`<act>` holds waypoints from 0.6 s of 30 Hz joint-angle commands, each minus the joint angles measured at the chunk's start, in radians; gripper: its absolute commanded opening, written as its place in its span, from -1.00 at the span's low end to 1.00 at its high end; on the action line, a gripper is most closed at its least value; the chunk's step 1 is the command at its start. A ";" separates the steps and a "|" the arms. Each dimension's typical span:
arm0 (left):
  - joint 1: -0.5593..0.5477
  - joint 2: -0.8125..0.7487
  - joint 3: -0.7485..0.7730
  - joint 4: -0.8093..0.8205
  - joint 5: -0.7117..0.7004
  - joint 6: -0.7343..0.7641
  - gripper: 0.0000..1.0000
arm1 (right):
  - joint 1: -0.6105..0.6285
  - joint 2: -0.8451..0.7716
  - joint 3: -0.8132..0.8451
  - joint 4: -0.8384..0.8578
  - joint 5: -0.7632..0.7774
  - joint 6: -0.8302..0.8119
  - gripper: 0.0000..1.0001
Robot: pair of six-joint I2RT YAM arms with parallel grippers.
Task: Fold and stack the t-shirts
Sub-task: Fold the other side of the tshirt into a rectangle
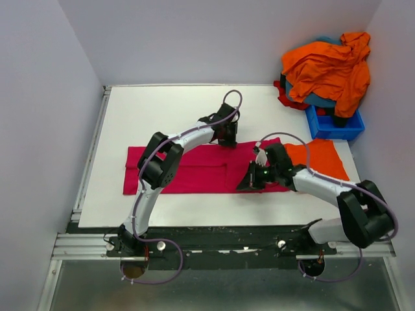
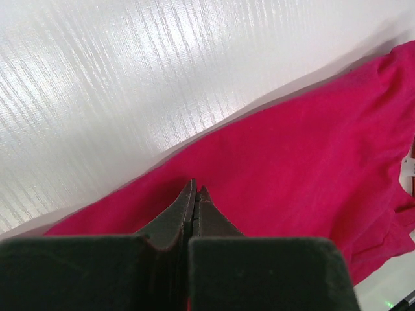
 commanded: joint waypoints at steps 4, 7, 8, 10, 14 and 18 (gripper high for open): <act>-0.001 -0.013 0.050 -0.022 -0.017 0.030 -1.00 | -0.030 -0.214 0.117 -0.310 0.330 -0.082 -0.99; -0.001 -0.054 0.054 -0.023 -0.024 0.043 -1.00 | -0.070 -0.262 0.129 -0.368 0.484 -0.082 -0.99; -0.001 -0.066 0.054 -0.023 -0.027 0.047 -1.00 | -0.075 -0.277 0.128 -0.377 0.523 -0.079 -0.98; 0.000 -0.099 0.050 -0.026 -0.033 0.053 -1.00 | -0.079 -0.302 0.104 -0.385 0.567 -0.067 -0.79; -0.006 -0.152 0.013 0.001 -0.027 0.055 -1.00 | -0.079 -0.323 0.030 -0.373 0.578 -0.015 -0.41; -0.043 -0.151 0.002 0.032 -0.001 0.053 -1.00 | -0.079 -0.328 -0.058 -0.319 0.535 0.059 -0.39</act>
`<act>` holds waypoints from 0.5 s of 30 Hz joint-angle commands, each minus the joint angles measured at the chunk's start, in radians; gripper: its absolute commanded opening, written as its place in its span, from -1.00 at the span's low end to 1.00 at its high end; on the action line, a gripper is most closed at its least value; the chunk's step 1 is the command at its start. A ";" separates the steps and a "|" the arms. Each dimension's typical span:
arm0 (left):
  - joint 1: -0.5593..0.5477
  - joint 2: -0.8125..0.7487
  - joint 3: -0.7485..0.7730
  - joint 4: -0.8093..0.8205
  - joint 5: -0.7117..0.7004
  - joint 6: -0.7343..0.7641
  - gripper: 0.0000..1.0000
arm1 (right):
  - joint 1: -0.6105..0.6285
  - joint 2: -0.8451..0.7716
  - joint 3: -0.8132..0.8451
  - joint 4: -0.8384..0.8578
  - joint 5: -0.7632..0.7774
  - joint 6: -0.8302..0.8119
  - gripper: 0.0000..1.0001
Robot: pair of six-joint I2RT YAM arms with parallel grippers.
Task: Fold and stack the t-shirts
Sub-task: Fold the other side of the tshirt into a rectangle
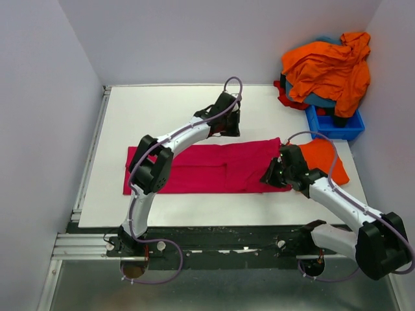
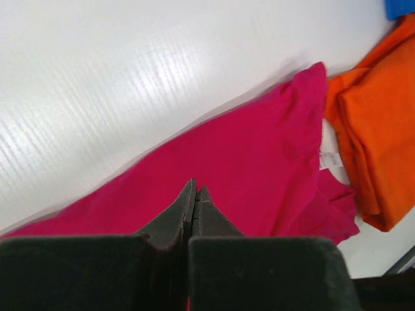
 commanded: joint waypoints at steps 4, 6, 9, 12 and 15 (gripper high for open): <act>-0.078 0.006 0.014 0.050 0.047 0.001 -1.00 | 0.000 -0.001 -0.119 0.024 -0.004 0.114 -0.36; -0.092 0.034 0.033 0.053 0.052 -0.005 -1.00 | 0.000 0.009 -0.125 0.039 -0.006 0.114 -0.36; -0.100 0.074 0.053 0.064 0.059 -0.013 -1.00 | 0.000 0.035 -0.127 0.063 -0.021 0.106 -0.36; -0.100 0.108 0.076 0.063 0.064 -0.014 -1.00 | 0.000 0.064 -0.119 0.080 -0.036 0.105 -0.36; -0.100 0.132 0.087 0.059 0.064 -0.011 -1.00 | -0.001 0.082 -0.120 0.085 -0.039 0.109 -0.38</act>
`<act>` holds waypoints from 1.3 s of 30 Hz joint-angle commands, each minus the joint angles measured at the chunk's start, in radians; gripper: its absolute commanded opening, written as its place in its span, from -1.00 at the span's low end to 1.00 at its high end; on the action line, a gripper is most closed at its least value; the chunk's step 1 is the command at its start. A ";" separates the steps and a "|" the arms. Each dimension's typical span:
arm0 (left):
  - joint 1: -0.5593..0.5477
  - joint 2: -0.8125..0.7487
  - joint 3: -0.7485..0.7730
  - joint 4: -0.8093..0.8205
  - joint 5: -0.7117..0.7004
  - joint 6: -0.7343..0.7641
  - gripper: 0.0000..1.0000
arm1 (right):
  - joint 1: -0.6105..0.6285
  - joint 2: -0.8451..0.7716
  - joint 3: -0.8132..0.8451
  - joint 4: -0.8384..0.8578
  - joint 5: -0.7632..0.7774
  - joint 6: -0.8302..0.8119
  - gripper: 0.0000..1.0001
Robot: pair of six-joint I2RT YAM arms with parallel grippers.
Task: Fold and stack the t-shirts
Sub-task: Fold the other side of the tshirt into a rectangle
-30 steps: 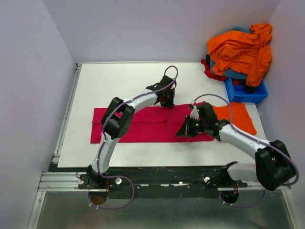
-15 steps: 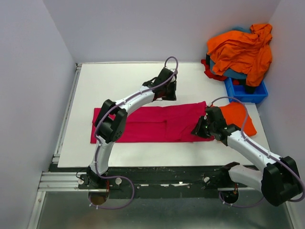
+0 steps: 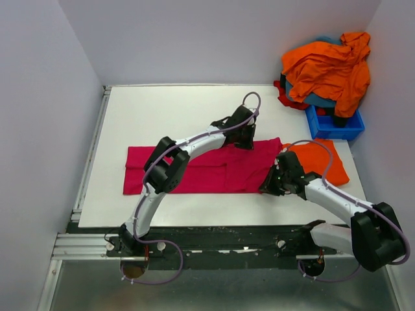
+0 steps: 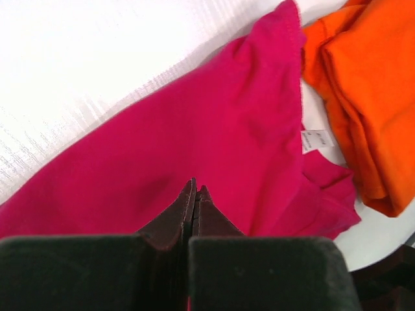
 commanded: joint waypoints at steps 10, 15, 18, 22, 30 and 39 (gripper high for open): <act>0.008 0.102 0.081 -0.018 0.020 0.000 -1.00 | 0.000 -0.079 -0.018 -0.034 -0.022 0.042 -0.91; 0.008 0.122 0.092 -0.020 0.023 -0.001 -1.00 | 0.000 -0.160 -0.013 -0.147 0.025 0.076 -0.99; 0.008 0.130 0.100 -0.018 0.026 -0.003 -1.00 | 0.000 -0.168 -0.007 -0.215 0.040 0.122 -0.99; 0.008 0.142 0.112 -0.024 0.023 -0.004 -1.00 | 0.000 -0.142 -0.016 -0.217 -0.014 0.165 -0.99; 0.008 0.147 0.131 -0.037 0.015 0.008 -1.00 | 0.000 -0.133 0.010 -0.256 0.039 0.158 -0.57; 0.008 -0.040 0.062 -0.041 -0.054 0.054 -0.90 | 0.000 -0.142 0.166 -0.365 0.306 0.079 -0.32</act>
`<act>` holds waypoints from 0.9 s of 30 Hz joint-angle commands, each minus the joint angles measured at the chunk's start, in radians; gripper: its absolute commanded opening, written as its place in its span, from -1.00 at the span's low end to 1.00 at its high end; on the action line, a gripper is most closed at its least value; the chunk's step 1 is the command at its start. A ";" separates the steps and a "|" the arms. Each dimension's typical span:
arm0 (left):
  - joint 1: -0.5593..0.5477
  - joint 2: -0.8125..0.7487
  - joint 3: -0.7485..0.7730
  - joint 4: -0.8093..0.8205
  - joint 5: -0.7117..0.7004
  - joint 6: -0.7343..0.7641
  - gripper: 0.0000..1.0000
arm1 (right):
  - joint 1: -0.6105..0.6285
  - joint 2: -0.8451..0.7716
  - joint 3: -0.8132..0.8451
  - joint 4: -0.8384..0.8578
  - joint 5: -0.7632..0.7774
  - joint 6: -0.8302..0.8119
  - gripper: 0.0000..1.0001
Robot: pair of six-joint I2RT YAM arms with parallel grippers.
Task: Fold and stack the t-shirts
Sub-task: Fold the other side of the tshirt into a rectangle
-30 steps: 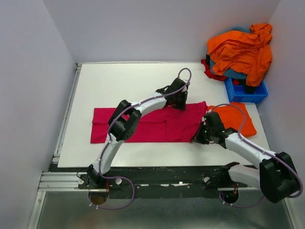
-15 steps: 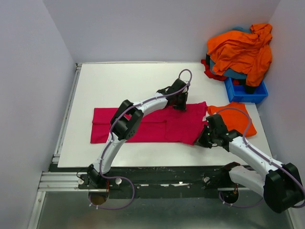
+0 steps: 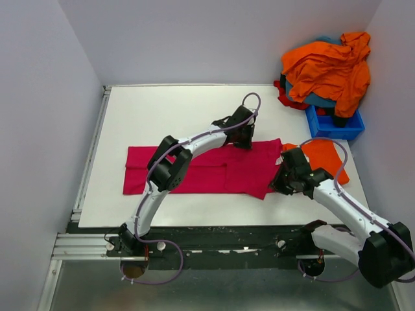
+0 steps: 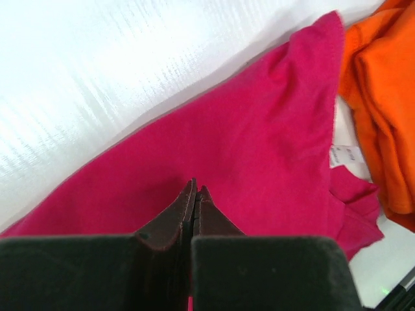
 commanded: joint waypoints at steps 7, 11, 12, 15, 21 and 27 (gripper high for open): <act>0.006 -0.277 -0.082 -0.052 -0.140 0.069 -0.88 | -0.002 0.004 0.104 0.001 0.196 -0.105 -0.99; 0.041 -0.391 -0.204 -0.048 -0.215 0.049 -0.95 | -0.003 0.086 0.156 0.046 0.207 -0.118 -0.99; 0.055 -0.420 -0.250 -0.042 -0.233 0.044 -0.97 | -0.006 0.118 0.176 0.046 0.215 -0.122 -0.99; 0.109 -0.526 -0.396 -0.010 -0.267 0.020 -1.00 | -0.021 0.207 0.235 0.056 0.218 -0.134 -0.99; 0.149 -0.739 -0.709 0.110 -0.315 -0.068 -1.00 | -0.119 0.374 0.327 0.085 0.176 -0.144 -0.99; 0.167 -0.872 -0.892 0.139 -0.396 -0.114 -1.00 | -0.167 0.512 0.454 0.101 0.163 -0.162 -0.99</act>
